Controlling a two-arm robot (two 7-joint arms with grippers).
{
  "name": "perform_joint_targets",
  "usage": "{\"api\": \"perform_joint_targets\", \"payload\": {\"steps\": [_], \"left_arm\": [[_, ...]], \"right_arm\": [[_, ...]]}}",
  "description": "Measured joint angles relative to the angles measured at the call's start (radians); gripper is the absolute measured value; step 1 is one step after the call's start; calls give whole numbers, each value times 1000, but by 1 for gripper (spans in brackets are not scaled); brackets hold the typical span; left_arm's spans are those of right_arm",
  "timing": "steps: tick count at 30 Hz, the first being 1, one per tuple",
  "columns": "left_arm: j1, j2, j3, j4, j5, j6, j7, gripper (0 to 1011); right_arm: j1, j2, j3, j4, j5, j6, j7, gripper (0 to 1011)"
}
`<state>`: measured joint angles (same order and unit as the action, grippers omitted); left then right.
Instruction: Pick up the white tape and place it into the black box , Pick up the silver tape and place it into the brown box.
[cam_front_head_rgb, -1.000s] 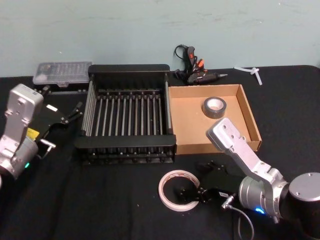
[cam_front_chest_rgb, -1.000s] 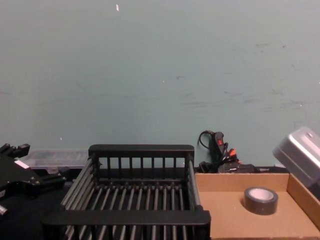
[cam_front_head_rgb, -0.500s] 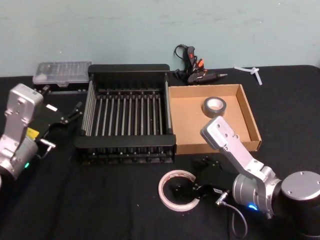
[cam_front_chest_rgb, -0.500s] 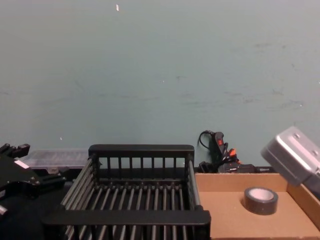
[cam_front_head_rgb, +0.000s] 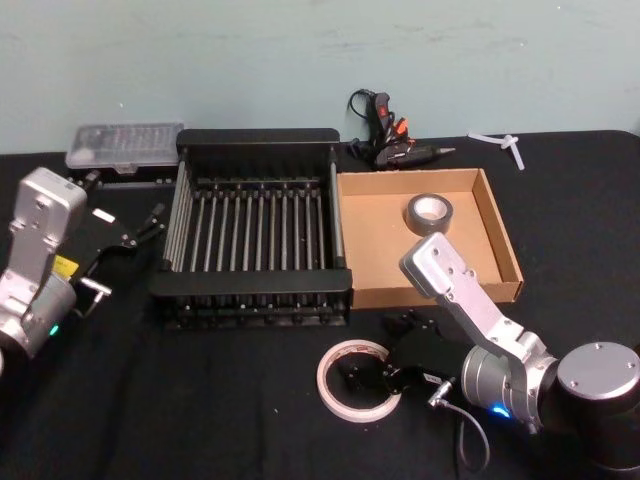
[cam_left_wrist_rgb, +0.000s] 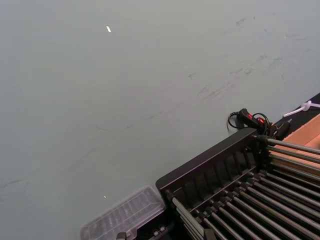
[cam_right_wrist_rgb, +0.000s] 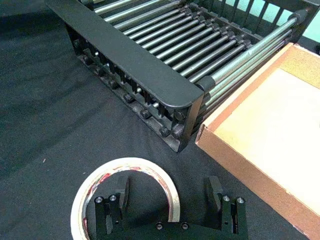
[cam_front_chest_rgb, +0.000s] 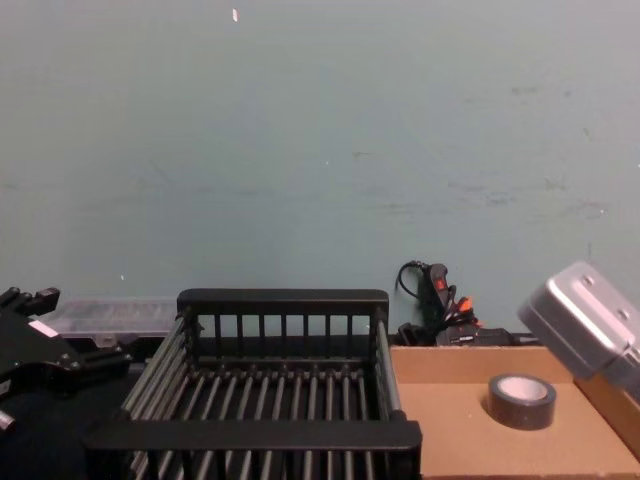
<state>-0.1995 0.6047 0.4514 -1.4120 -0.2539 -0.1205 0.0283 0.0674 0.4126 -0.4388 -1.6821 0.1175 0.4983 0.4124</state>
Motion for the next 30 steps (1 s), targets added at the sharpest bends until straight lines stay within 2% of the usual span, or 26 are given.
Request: {"api": "perform_joint_targets", "payload": {"steps": [12,30], "left_arm": [[0,0,0,0,0,0,0,1001],[0,0,0,0,0,0,0,1001]], "right_arm": [[8,-8,-6,25,-5,-5,1,1000],[3,-8,-2,24,-3,-9,1,1002]]}}
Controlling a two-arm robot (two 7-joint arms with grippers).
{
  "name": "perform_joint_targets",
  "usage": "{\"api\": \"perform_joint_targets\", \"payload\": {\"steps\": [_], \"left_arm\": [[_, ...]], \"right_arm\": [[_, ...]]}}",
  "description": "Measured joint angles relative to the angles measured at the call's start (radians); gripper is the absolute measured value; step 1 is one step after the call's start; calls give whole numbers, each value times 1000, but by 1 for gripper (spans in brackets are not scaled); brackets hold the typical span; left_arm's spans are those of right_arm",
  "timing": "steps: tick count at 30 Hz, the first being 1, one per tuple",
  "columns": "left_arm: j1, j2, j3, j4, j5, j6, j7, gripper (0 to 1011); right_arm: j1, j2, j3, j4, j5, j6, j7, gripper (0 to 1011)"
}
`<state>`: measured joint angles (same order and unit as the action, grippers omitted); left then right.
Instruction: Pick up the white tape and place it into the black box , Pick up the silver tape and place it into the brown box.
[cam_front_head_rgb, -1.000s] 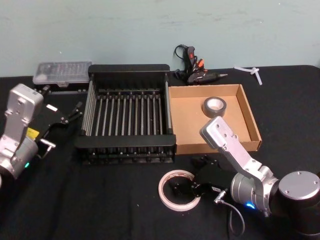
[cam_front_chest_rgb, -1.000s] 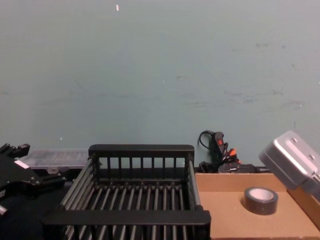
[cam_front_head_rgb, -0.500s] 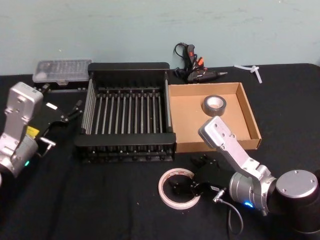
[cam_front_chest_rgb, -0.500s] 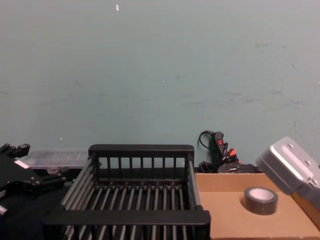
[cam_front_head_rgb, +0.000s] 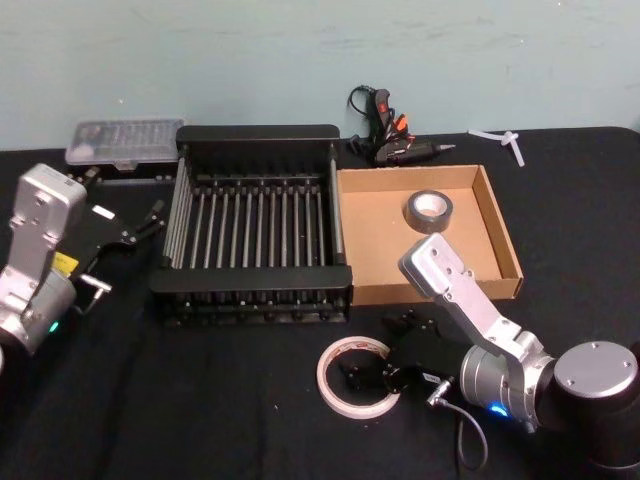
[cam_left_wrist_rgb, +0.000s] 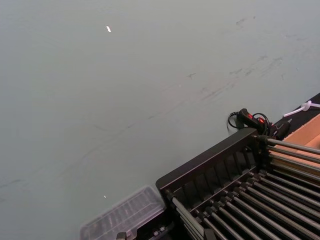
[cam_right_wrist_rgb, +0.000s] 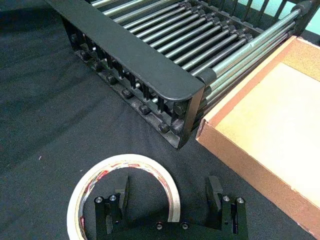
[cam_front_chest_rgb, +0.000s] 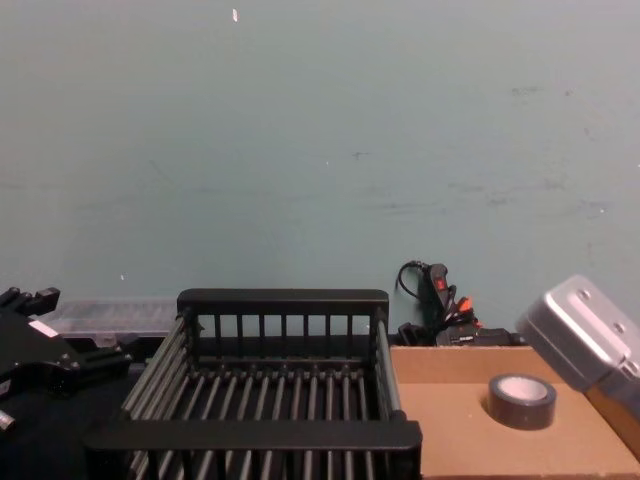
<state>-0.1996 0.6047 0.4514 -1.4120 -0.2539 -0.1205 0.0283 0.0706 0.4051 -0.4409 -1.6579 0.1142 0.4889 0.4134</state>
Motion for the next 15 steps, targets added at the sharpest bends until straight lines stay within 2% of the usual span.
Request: {"api": "perform_joint_targets", "payload": {"steps": [15], "left_arm": [[0,0,0,0,0,0,0,1001]], "right_arm": [[-2,1,-2,-5,-2,2,-2,1000]]}}
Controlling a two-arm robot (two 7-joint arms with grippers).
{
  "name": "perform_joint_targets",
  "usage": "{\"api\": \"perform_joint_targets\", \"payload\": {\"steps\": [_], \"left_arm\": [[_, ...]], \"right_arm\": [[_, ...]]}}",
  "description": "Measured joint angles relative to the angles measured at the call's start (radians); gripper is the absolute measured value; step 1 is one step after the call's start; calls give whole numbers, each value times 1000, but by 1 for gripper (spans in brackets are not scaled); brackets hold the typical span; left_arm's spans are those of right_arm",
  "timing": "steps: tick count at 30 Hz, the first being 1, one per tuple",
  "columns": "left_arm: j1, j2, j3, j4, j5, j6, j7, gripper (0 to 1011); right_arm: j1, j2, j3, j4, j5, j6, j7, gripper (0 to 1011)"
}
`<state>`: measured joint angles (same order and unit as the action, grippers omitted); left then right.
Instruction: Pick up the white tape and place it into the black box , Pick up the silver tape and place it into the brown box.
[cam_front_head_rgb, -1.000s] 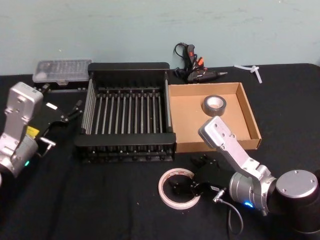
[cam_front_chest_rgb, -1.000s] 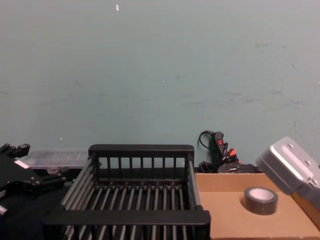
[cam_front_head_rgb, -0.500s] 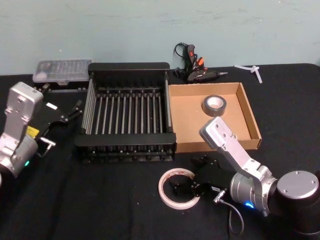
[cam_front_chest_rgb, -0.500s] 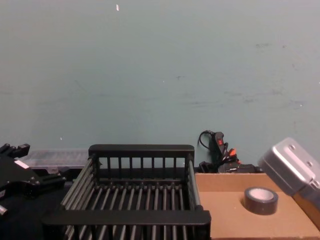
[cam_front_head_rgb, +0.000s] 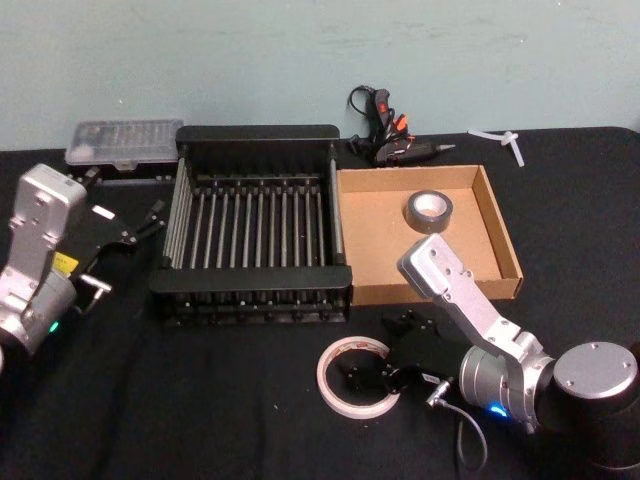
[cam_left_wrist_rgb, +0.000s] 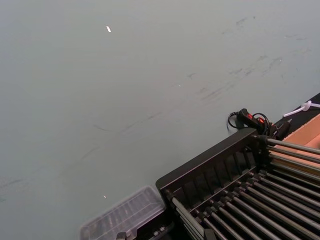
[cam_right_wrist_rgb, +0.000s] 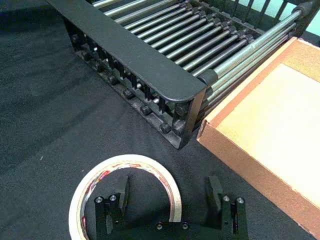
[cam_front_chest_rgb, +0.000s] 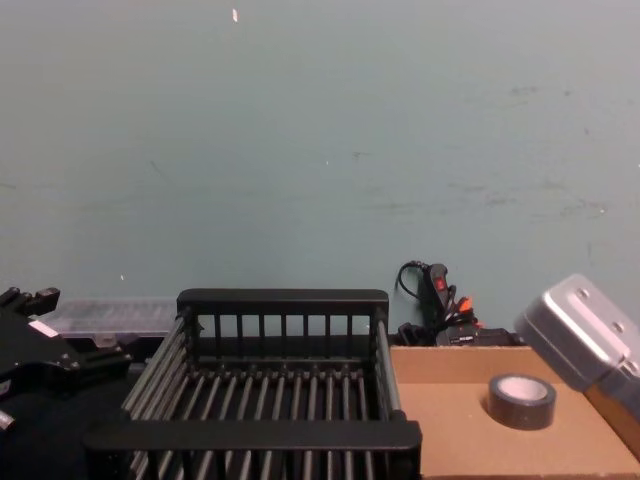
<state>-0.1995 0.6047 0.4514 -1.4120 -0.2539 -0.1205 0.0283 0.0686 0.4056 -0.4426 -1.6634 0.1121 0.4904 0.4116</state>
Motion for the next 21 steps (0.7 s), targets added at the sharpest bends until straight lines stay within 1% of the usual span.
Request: {"api": "perform_joint_targets", "payload": {"steps": [3,7,8,10,14,16,17,20,21], "left_arm": [[0,0,0,0,0,0,0,1001],[0,0,0,0,0,0,0,1001],[0,0,0,0,0,0,0,1001],[0,0,0,0,0,0,0,1001],[0,0,0,0,0,0,0,1001],[0,0,0,0,0,0,0,1001],[0,0,0,0,0,0,0,1001],[0,0,0,0,0,0,0,1001],[0,0,0,0,0,0,0,1001]], "right_arm": [[0,0,0,0,0,0,0,969],[0,0,0,0,0,1,0,891],[0,0,1,0,0,1,0,842],[0,0,1,0,0,1,0,811],[0,0,1,0,1,1,0,677],[0,0,1,0,1,1,0,657],[0,0,1,0,1,1,0,599],[0,0,1,0,1,2,0,474],[0,0,1,0,1,2,0,474]]}}
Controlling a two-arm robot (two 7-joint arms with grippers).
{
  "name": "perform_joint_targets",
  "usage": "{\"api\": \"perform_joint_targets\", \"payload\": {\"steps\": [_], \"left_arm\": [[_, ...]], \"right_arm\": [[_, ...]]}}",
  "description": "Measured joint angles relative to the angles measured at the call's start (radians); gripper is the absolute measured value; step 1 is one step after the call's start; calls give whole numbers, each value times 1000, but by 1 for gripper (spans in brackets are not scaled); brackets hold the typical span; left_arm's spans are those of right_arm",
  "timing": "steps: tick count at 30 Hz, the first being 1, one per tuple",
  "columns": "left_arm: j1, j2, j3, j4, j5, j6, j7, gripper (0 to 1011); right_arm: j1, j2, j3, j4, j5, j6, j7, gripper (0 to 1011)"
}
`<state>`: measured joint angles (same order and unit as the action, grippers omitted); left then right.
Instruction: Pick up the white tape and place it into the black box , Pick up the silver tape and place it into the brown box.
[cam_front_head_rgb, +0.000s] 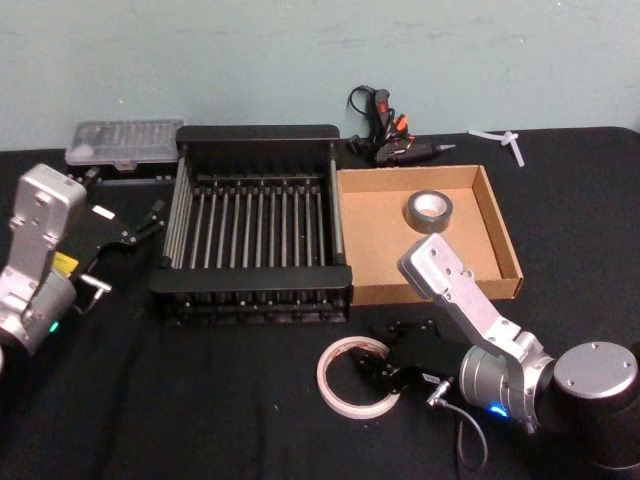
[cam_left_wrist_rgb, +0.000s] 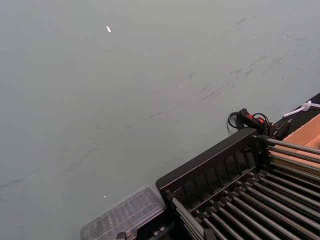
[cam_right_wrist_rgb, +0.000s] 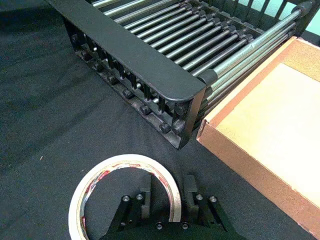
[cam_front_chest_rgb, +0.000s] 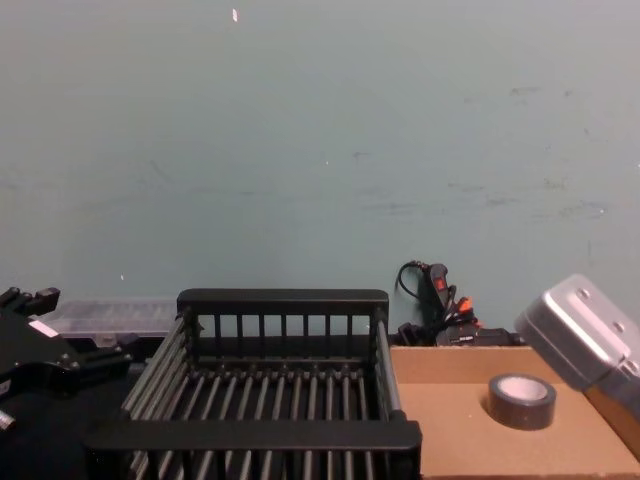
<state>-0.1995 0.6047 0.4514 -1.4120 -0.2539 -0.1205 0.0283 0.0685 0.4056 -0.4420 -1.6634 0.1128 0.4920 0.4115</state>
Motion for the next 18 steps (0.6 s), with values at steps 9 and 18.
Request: {"api": "perform_joint_targets", "payload": {"steps": [9,18], "left_arm": [[0,0,0,0,0,0,0,1001],[0,0,0,0,0,0,0,1001]], "right_arm": [[0,0,0,0,0,0,0,174],[0,0,0,0,0,0,0,96]]}}
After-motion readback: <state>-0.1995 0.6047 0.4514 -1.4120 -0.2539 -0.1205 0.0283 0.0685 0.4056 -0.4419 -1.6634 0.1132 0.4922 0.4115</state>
